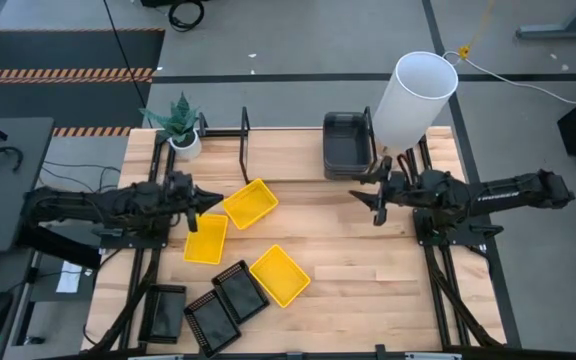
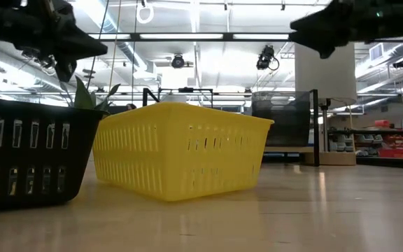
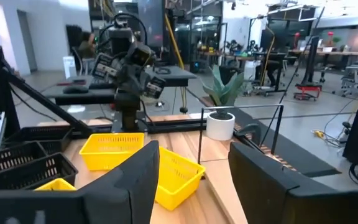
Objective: Stack baskets on shelf by color
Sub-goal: Stack the middle yellow bin on the top yellow bin
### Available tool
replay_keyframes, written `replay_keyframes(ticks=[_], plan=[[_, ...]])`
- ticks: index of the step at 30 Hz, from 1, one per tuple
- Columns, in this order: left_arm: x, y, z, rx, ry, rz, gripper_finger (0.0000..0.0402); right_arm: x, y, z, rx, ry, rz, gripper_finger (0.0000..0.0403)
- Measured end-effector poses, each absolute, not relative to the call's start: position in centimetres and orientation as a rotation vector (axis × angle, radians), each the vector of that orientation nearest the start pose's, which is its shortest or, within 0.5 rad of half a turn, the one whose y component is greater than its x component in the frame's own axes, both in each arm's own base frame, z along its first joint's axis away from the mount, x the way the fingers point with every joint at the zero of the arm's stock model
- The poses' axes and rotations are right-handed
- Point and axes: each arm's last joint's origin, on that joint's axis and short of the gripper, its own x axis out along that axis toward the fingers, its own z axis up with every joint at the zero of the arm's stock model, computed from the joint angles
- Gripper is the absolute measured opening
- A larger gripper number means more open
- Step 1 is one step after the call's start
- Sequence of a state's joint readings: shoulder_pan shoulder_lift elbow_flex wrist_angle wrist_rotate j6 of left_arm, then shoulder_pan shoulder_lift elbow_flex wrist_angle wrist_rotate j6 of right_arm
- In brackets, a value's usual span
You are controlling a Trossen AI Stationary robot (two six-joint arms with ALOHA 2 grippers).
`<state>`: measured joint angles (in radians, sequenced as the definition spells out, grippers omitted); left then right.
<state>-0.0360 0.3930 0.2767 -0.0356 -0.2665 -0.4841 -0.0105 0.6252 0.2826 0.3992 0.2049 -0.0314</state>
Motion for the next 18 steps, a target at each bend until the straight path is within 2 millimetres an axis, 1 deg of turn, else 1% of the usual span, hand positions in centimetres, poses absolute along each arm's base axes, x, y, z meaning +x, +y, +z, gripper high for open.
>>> replay_keyframes(ticks=[4,8,13,18], plan=[[12.9,0.2,22.9,-0.451,0.193,0.244,0.0049,14.2,-1.0,21.9,-0.009,-0.08,-0.235,0.0185],[13.3,0.1,23.9,-0.438,0.351,0.245,0.0065,13.2,-1.1,20.6,0.005,-0.108,-0.227,0.0175],[13.6,-0.2,25.0,-0.473,0.493,0.192,0.007,12.3,-1.1,19.7,0.002,-0.16,-0.184,0.0167],[13.7,-0.5,24.7,-0.513,0.605,0.126,0.0068,11.8,-1.1,18.8,-0.004,-0.17,-0.108,0.0158]])
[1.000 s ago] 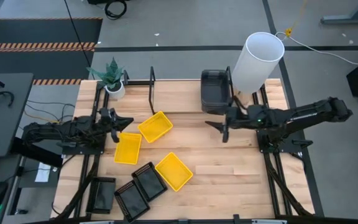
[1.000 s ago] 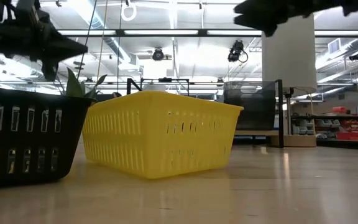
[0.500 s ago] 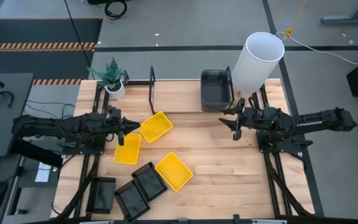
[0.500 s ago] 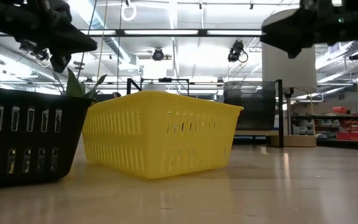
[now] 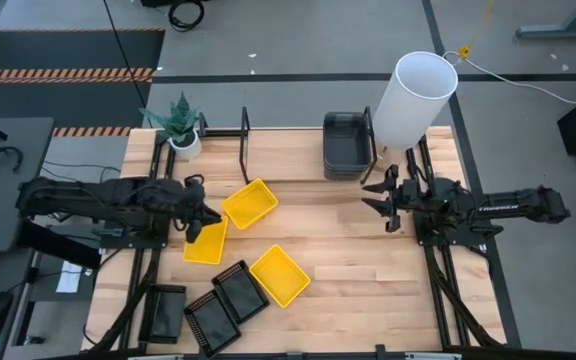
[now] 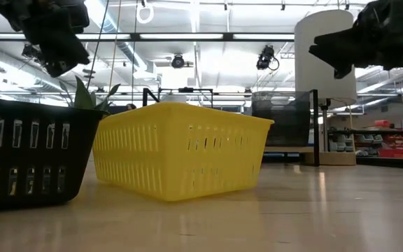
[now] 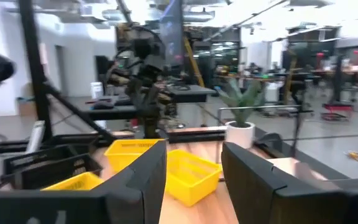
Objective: Stack baskets on shelf by color
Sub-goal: Stack the middle yellow bin on the top yellow bin
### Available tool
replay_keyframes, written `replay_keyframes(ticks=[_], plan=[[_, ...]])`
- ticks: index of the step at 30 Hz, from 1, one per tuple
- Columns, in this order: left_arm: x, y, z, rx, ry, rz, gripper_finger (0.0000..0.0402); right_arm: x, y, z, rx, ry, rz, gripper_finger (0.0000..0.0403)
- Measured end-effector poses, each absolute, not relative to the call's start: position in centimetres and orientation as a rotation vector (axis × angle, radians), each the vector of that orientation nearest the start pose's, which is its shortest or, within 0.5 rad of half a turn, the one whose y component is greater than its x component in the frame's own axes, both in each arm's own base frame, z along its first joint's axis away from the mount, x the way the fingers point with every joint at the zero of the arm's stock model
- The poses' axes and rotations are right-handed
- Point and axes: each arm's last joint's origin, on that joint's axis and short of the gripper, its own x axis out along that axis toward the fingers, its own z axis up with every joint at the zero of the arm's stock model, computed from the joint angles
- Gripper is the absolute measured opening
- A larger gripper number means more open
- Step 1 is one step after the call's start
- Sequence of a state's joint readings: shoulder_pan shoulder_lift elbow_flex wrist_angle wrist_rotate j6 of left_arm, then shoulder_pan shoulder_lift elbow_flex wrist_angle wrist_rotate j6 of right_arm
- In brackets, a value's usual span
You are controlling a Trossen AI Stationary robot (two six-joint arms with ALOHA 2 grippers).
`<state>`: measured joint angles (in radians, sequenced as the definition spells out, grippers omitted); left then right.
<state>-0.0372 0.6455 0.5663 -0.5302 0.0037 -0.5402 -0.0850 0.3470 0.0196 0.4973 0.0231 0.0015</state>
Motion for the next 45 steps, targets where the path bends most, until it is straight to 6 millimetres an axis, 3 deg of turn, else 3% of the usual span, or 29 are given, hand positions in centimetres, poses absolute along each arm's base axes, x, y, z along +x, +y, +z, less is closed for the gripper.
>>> replay_keyframes(ticks=[9,18,28,31,38,45], plan=[[14.0,-1.8,23.7,-0.559,0.741,0.089,0.007,11.0,-1.4,18.4,0.026,-0.169,-0.034,0.0139],[13.8,-3.9,23.0,-0.512,0.829,0.03,0.0067,10.6,-2.3,18.6,0.016,-0.193,-0.269,0.0135],[13.3,-4.8,22.5,-0.449,0.875,0.058,0.0066,10.6,-2.3,18.7,0.098,-0.196,-0.283,0.0135],[13.1,-5.0,22.4,-0.458,0.89,0.054,0.0066,10.6,-2.3,19.0,0.113,-0.147,-0.281,0.0135],[12.6,-5.8,22.2,-0.448,0.932,0.022,0.0066,9.7,-2.0,20.4,0.24,0.154,-0.257,0.0135],[12.7,-5.9,22.0,-0.421,0.943,0.027,0.0069,10.0,-2.1,19.7,0.233,0.114,-0.259,0.0135]])
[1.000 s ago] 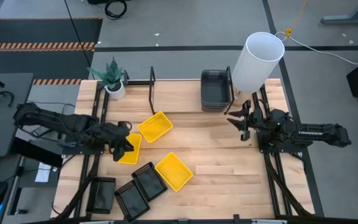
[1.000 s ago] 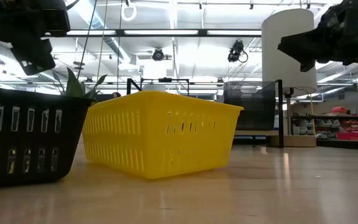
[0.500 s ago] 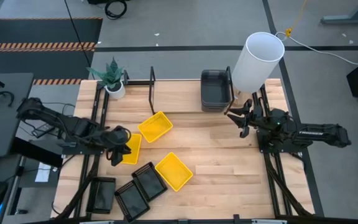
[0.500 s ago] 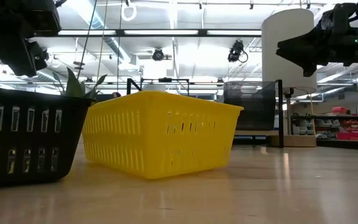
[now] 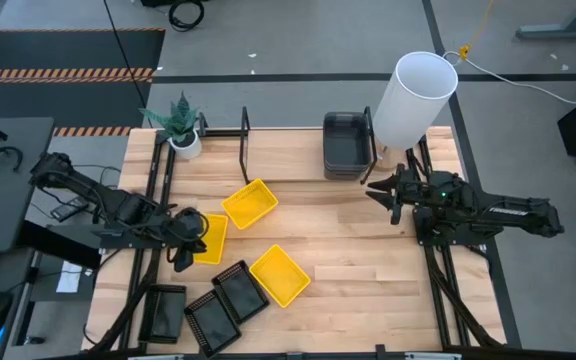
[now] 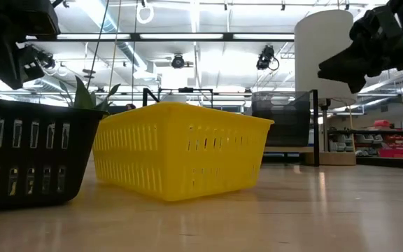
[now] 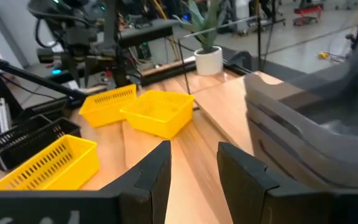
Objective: Stack baskets on shelf by color
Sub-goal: Stack the middle yellow bin on the top yellow bin
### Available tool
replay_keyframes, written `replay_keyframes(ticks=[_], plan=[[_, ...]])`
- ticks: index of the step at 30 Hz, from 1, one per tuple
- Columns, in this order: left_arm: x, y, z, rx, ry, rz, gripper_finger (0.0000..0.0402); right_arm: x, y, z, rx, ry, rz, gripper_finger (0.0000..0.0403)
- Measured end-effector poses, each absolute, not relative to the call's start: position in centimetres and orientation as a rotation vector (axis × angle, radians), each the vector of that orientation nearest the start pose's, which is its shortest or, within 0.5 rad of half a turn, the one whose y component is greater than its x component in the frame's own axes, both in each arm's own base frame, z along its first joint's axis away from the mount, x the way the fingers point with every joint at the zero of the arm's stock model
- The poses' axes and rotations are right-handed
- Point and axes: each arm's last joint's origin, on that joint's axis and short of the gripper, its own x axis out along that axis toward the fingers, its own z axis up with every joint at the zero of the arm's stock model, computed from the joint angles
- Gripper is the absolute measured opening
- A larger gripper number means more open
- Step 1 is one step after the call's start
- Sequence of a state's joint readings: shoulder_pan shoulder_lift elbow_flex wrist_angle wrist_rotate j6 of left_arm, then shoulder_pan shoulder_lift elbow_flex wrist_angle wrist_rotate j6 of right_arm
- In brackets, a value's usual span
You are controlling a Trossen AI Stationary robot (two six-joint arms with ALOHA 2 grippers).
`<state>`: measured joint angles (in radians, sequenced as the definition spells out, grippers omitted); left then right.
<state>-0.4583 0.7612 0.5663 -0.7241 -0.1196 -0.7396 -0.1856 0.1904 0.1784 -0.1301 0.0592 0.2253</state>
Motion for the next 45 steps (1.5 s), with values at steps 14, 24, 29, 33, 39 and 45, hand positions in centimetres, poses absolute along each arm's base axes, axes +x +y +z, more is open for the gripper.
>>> replay_keyframes(ticks=[14,24,29,33,39,45], plan=[[14.2,-7.9,20.9,-0.306,1.133,0.011,0.0135,10.6,-2.1,16.5,0.217,0.105,-0.231,0.0135],[16.7,-9.8,20.8,-0.153,1.318,0.089,0.0142,10.6,-2.1,16.5,0.216,0.1,-0.23,0.0135],[17.0,-10.7,19.3,-0.093,1.383,0.094,0.0147,10.6,-2.1,16.5,0.216,0.1,-0.23,0.0135],[17.2,-11.1,18.7,-0.061,1.412,0.088,0.0153,10.6,-2.1,16.5,0.216,0.099,-0.23,0.0135],[17.5,-11.2,18.0,0.003,1.405,0.091,0.0142,10.6,-2.1,16.5,0.216,0.099,-0.23,0.0135],[17.9,-11.3,16.9,0.013,1.431,0.131,0.0123,10.6,-2.1,16.5,0.216,0.099,-0.23,0.0135]])
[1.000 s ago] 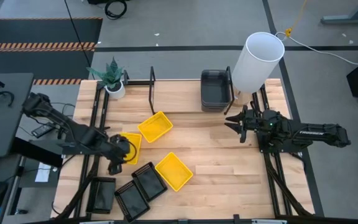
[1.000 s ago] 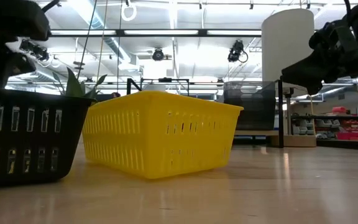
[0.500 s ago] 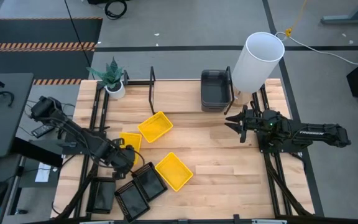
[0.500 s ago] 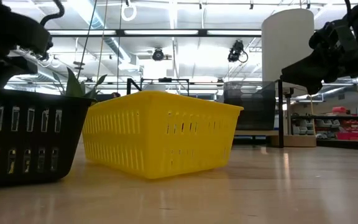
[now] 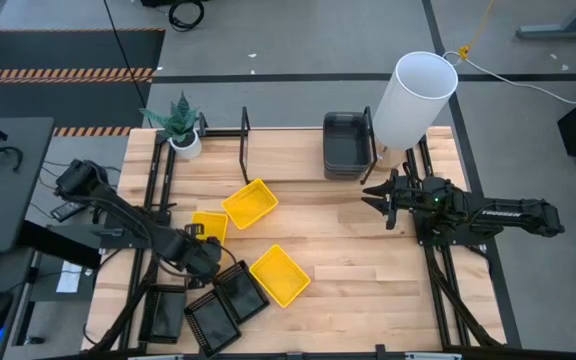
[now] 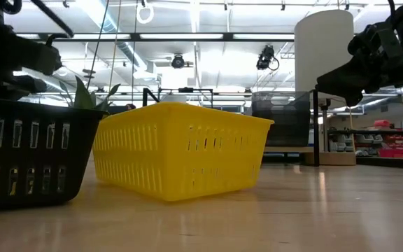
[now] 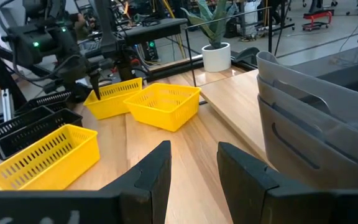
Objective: Stack baskets on shelf by color
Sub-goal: Stack the middle yellow bin on the top yellow bin
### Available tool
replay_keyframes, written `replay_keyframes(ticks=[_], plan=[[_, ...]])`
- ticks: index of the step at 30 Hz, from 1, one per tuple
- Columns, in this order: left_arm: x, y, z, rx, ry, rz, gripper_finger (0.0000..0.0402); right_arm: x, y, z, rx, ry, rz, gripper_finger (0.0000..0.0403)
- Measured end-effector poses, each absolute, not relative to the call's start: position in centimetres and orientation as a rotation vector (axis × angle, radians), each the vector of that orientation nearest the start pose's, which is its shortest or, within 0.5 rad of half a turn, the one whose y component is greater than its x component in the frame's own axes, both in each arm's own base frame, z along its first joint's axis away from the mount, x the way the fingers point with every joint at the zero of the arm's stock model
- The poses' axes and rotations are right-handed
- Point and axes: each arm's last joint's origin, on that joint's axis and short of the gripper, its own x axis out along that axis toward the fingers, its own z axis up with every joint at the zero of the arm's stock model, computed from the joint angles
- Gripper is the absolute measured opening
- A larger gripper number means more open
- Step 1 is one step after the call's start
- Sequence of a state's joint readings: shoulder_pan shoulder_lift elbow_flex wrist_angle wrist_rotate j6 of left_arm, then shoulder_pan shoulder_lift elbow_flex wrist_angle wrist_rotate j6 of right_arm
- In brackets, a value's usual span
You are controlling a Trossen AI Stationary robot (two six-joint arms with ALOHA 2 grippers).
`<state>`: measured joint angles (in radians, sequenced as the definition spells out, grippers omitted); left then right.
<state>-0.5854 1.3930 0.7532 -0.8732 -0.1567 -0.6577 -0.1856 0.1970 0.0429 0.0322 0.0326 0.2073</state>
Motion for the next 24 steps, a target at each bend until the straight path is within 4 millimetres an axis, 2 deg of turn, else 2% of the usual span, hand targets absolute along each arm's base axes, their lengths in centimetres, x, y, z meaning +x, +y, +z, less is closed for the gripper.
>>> replay_keyframes(ticks=[6,12,17,24], plan=[[18.0,-11.6,15.9,0.005,1.502,0.118,0.0087,10.6,-2.1,16.5,0.216,0.098,-0.229,0.0135],[18.0,-11.8,16.0,-0.027,1.555,0.075,0.001,10.6,-2.1,16.5,0.216,0.098,-0.23,0.0135],[18.4,-12.2,18.7,-0.014,1.564,0.047,0.0005,10.6,-2.1,16.5,0.216,0.098,-0.23,0.0135],[18.8,-12.7,22.9,0.138,1.555,0.021,0.0003,10.6,-2.1,16.5,0.216,0.098,-0.23,0.0135]])
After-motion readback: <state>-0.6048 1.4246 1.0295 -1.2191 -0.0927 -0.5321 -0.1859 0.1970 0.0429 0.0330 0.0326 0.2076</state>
